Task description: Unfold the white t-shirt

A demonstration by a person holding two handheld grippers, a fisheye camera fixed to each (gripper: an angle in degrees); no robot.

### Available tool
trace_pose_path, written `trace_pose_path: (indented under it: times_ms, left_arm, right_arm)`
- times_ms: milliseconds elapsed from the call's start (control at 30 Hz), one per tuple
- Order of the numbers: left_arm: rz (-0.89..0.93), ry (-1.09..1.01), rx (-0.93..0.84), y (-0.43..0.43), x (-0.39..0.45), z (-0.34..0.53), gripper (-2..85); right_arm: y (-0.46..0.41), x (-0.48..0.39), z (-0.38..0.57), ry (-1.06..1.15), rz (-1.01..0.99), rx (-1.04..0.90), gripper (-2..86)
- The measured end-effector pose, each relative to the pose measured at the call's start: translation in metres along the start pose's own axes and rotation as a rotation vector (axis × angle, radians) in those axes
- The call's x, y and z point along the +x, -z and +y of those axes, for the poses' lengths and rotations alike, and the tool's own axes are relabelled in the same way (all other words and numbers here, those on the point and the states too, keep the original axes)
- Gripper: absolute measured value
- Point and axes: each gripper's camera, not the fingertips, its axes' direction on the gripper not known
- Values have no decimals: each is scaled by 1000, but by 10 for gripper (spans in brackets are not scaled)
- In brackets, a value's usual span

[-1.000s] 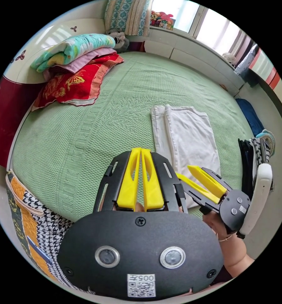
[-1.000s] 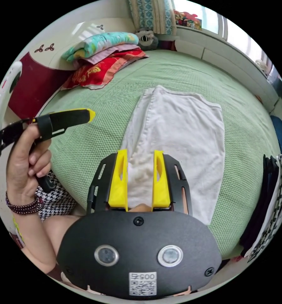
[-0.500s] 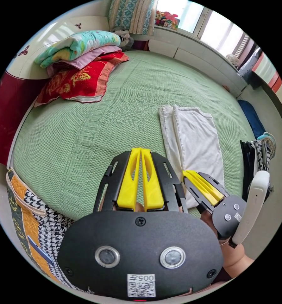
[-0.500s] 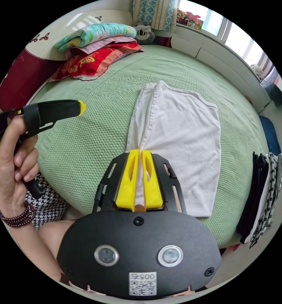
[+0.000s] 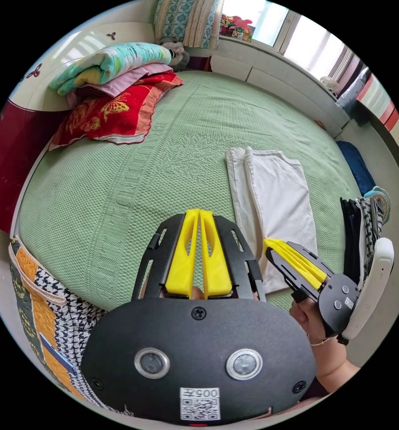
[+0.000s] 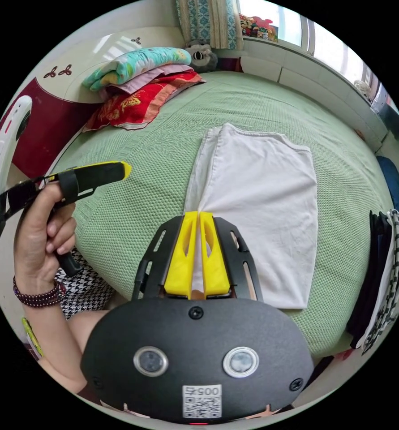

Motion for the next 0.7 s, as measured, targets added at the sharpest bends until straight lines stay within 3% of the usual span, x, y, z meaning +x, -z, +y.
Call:
trace_pose_path:
  times_ms: [333, 433, 533, 700]
  left_arm:
    - [0, -6, -6, -2, 3, -1, -7]
    - [-5, -10, -11, -3, 4, -1, -6]
    - [-2, 0, -8, -2, 3, 0, -6]
    - [18, -1, 4, 1, 2, 0, -6]
  right_arm:
    - [-14, -17, -7, 70, 15, -27, -6]
    - [-28, -17, -10, 98, -178, -113, 0]
    - [-38, -24, -12, 102, -18, -133, 9]
    - [-15, -31, -17, 174, -88, -76, 54]
